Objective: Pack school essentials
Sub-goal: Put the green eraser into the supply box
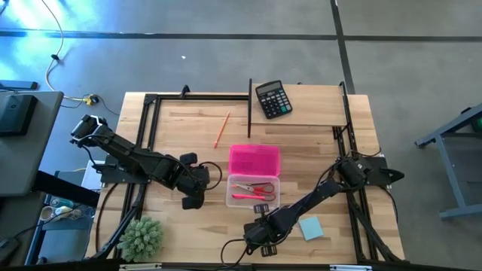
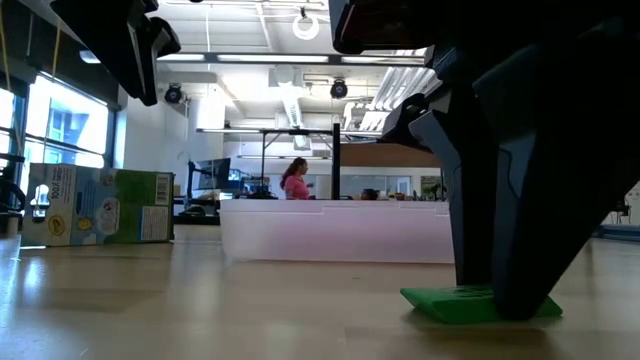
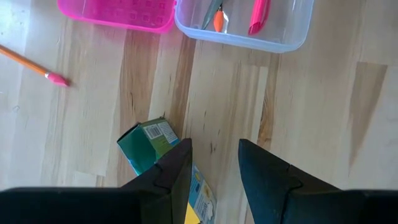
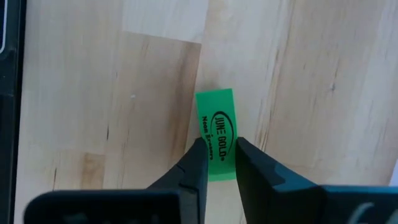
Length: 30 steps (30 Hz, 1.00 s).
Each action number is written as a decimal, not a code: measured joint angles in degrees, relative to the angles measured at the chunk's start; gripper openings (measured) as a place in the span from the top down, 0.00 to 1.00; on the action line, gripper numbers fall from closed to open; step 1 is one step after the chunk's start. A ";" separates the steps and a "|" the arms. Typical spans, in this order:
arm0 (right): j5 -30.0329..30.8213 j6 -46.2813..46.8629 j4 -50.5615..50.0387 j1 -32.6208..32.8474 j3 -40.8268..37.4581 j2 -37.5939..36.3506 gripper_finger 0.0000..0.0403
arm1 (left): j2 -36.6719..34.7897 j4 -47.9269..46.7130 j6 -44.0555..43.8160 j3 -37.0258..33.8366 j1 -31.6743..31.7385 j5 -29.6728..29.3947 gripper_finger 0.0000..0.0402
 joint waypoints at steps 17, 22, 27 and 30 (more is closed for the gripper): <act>2.71 -1.87 -9.62 0.22 7.82 0.79 0.88 | -0.68 -1.78 0.02 0.04 0.09 2.71 0.70; 6.48 -1.59 -13.39 -0.09 11.88 0.72 0.88 | -2.62 -4.28 0.02 0.09 0.07 3.08 0.70; 12.38 -2.39 -16.63 -1.41 16.39 0.66 0.88 | -6.08 -6.71 0.57 0.06 0.07 3.13 0.70; 16.67 -2.95 -18.97 -2.72 18.72 0.48 0.88 | -8.59 -7.11 1.46 0.09 0.07 2.97 0.70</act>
